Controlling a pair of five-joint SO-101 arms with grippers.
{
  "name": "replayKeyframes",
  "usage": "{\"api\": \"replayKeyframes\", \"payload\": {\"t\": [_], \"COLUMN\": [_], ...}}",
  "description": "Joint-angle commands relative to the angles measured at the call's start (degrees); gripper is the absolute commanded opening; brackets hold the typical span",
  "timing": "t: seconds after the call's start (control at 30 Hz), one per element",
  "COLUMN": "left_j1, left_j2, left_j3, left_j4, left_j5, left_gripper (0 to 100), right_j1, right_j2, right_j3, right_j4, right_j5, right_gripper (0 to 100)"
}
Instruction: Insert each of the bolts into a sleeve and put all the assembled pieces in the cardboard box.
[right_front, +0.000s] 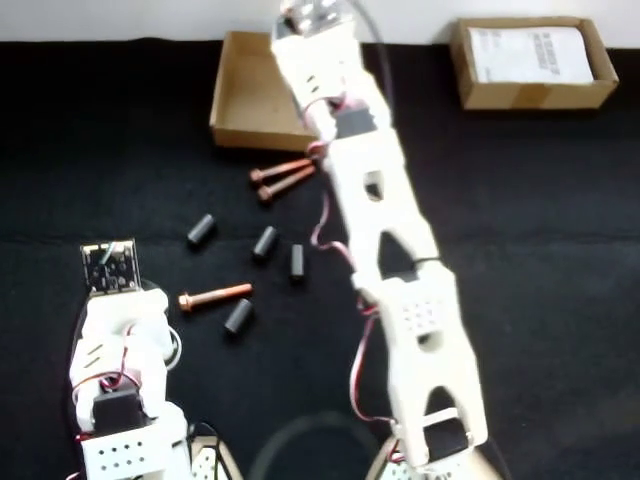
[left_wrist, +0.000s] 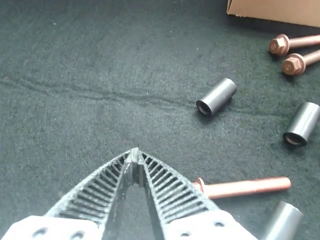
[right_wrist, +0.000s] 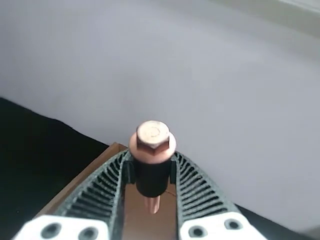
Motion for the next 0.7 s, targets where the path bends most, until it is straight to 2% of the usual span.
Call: {"api": "replayKeyframes", "payload": {"t": [0.0, 0.3, 0.67], "left_j1": [-0.7, -0.7, -0.6], "left_j2": [-0.5, -0.7, -0.7], "left_j3": [1.0, 1.0, 1.0], "left_j4": [0.2, 0.2, 0.2], "left_j5": [-0.1, -0.1, -0.1], "left_gripper": [1, 1, 1], "right_j1": [-1.4, -2.0, -2.7], "right_j2": [6.5, 21.6, 24.0], "right_j3": [-12.2, -17.4, -17.4], "right_j4": [-1.7, -1.7, -3.4], "right_j5": [1.6, 1.8, 1.8], "right_gripper": [0.6, 0.6, 1.2]}}
